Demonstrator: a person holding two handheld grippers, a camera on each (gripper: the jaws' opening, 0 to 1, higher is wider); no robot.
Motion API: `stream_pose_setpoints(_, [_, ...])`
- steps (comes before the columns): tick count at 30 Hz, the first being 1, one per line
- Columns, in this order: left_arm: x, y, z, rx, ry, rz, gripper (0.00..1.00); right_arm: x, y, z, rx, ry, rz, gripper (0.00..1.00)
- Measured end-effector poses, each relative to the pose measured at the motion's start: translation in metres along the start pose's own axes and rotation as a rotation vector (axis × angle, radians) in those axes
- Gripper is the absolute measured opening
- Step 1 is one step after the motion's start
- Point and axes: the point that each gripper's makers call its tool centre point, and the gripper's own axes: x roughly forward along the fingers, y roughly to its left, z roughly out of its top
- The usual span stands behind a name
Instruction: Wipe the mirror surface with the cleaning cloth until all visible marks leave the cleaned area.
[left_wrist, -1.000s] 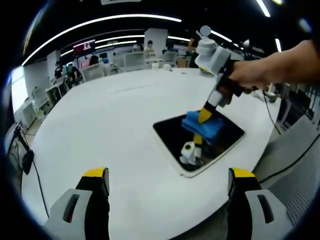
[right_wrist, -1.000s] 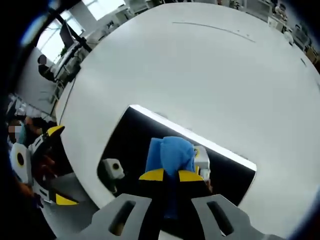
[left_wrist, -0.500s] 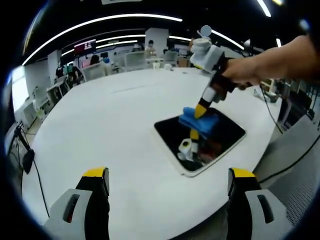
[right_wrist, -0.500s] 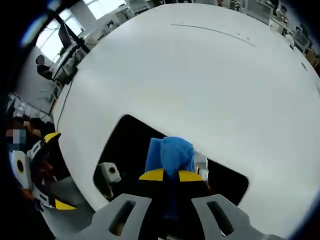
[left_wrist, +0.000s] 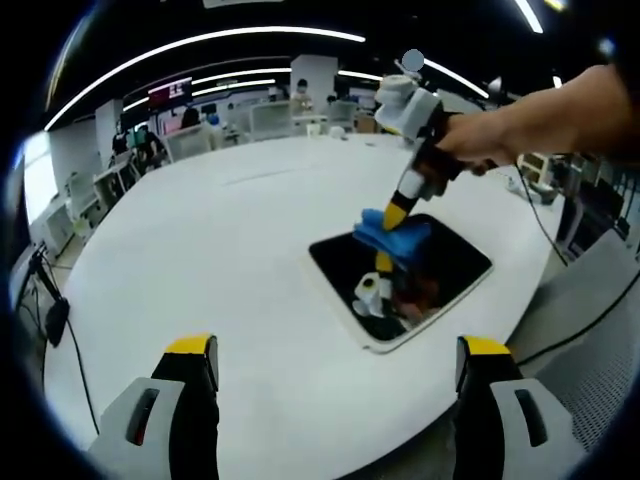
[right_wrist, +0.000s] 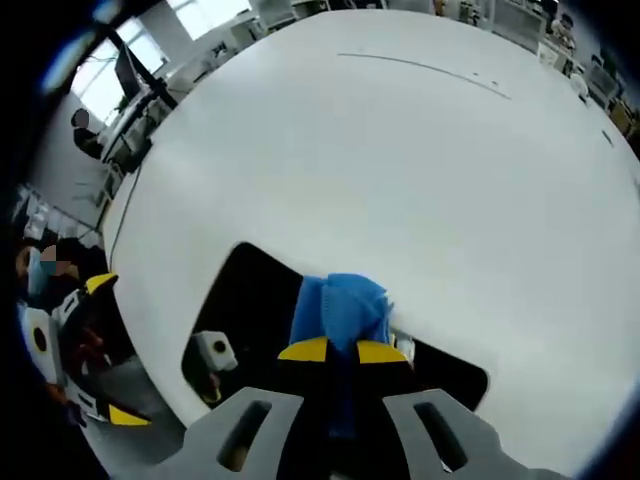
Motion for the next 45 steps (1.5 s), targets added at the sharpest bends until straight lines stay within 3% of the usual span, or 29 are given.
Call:
stream_pose_setpoints(9, [-0.001,0.0,-0.002,0.0,0.011,0.004,0.99,-0.004,0.001,-0.003,-0.008,-0.002,0.017,0.02])
stream_pose_setpoints(19, [-0.001,-0.002,-0.009,-0.008,0.033,-0.006,0.99,-0.004,-0.02,-0.006,0.06,-0.001,0.023,0.02])
stream_pose_setpoints(28, [0.001,-0.005,-0.004,0.028,0.027,-0.024,0.99,-0.006,-0.034,-0.011,0.078,-0.016,0.015,0.02])
stream_pose_setpoints(32, [-0.001,0.0,-0.003,0.002,0.016,-0.002,0.99,-0.008,-0.033,-0.012,0.065,-0.028,0.008,0.02])
stream_pose_setpoints(45, [-0.001,0.001,-0.003,0.029,0.015,0.005,0.99,-0.01,-0.028,-0.015,0.009,-0.022,-0.033,0.02])
